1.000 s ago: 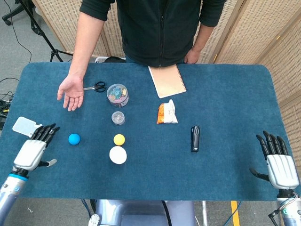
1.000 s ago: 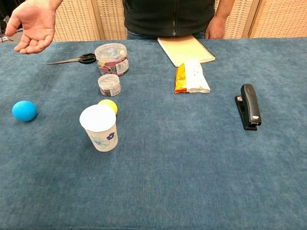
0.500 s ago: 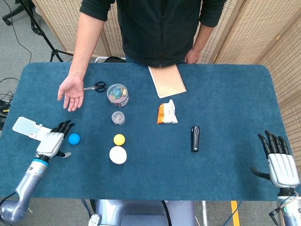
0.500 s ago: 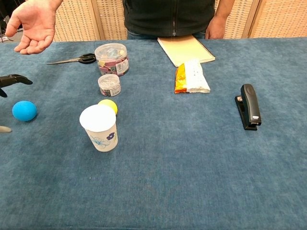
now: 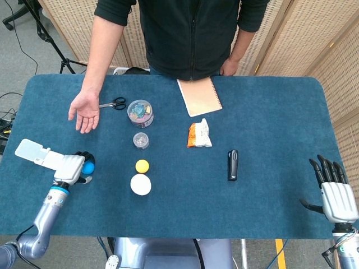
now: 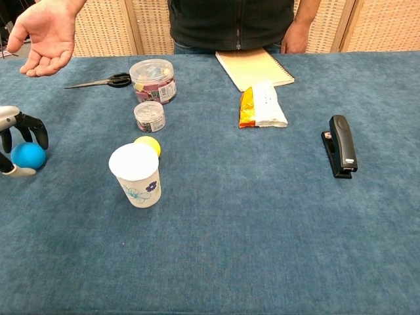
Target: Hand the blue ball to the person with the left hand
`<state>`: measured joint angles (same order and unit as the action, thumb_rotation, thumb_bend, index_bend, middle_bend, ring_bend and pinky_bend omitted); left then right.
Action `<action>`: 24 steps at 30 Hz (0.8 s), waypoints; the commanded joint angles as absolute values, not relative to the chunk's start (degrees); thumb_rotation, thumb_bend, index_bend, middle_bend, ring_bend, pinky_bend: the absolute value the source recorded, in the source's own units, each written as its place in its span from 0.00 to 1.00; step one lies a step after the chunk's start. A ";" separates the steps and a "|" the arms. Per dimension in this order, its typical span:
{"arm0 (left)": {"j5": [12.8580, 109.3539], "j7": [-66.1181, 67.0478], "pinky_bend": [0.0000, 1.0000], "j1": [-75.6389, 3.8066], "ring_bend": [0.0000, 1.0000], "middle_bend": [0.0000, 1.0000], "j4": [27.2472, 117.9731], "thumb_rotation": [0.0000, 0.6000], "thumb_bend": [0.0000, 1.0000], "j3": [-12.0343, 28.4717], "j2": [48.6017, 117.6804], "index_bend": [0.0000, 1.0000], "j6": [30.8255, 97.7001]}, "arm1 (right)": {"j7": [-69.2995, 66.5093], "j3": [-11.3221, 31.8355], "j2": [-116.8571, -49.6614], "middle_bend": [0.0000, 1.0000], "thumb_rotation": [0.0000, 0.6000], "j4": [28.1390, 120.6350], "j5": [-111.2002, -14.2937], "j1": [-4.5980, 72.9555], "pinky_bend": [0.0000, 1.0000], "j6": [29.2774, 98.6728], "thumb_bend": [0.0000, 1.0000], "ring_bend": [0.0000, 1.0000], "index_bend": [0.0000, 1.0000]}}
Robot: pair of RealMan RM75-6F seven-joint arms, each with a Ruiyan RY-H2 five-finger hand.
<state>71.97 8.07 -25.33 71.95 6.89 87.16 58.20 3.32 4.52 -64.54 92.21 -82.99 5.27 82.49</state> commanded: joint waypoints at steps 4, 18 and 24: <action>72.43 6.91 0.53 -25.19 0.39 0.49 71.08 1.00 0.40 6.84 87.67 0.58 59.37 | 3.09 4.45 -64.43 0.00 1.00 92.23 -83.09 5.25 0.00 82.50 0.00 0.00 0.00; 90.73 -6.74 0.53 -25.33 0.40 0.52 78.32 1.00 0.41 10.24 78.94 0.64 80.95 | 3.24 3.99 -64.57 0.00 1.00 92.39 -83.64 5.38 0.00 82.13 0.00 0.00 0.00; 81.75 -0.13 0.53 -29.63 0.40 0.52 79.01 1.00 0.41 17.52 79.49 0.64 76.37 | 4.10 3.97 -64.86 0.00 1.00 92.33 -83.40 5.45 0.00 81.99 0.00 0.00 0.00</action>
<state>86.69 -3.41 -27.17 78.31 13.95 79.56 79.71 3.98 3.94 -64.79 92.38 -83.49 5.42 82.04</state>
